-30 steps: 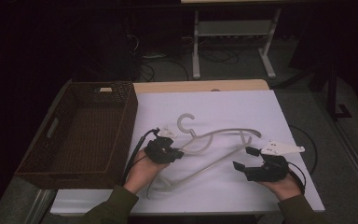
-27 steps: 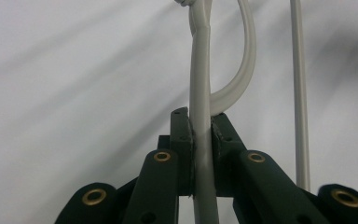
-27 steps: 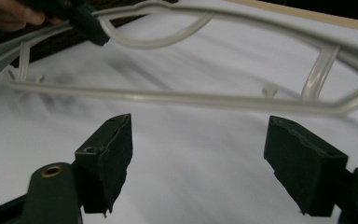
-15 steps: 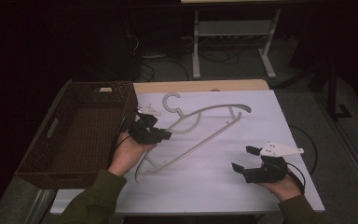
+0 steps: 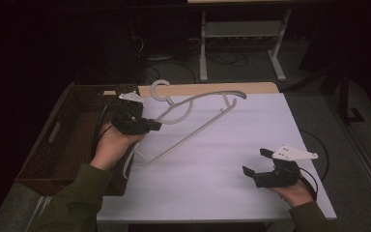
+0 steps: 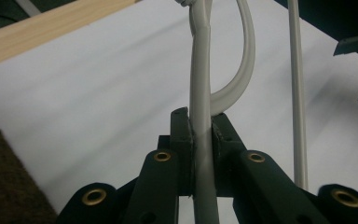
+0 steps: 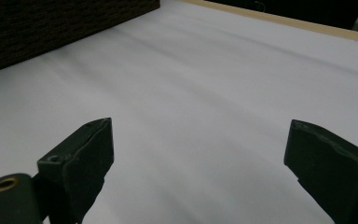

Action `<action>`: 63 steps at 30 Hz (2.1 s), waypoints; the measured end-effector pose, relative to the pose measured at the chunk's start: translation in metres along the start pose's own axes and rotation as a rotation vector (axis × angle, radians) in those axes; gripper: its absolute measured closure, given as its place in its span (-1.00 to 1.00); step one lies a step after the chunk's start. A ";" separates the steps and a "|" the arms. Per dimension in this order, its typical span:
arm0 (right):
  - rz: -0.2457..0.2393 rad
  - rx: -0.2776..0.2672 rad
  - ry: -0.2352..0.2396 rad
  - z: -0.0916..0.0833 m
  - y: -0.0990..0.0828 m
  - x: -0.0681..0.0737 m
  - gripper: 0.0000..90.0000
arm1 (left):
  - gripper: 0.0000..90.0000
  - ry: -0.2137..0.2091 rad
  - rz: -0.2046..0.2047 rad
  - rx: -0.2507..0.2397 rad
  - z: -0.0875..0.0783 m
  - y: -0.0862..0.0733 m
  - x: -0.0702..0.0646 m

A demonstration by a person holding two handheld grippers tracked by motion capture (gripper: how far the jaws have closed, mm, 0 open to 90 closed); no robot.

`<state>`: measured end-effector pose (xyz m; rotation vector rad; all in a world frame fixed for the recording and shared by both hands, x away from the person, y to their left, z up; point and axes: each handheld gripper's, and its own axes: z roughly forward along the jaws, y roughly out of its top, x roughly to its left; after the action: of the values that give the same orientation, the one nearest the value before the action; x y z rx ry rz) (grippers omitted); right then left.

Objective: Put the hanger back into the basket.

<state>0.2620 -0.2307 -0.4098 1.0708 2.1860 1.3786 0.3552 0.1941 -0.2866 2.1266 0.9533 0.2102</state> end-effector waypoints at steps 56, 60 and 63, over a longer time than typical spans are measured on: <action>0.025 0.003 -0.033 0.003 -0.005 -0.003 -0.82 | 0.83 0.325 -0.191 -0.028 -0.152 -0.088 0.153; 0.028 0.004 -0.033 0.004 -0.005 -0.003 -0.82 | 0.83 0.352 -0.205 -0.013 -0.157 -0.095 0.162; 0.031 0.002 -0.035 0.003 -0.005 -0.003 -0.82 | 0.83 0.372 -0.210 0.011 -0.159 -0.100 0.167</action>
<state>0.2637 -0.2321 -0.4160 1.1260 2.1546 1.3609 0.3483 0.4449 -0.2757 2.0160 1.3852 0.5072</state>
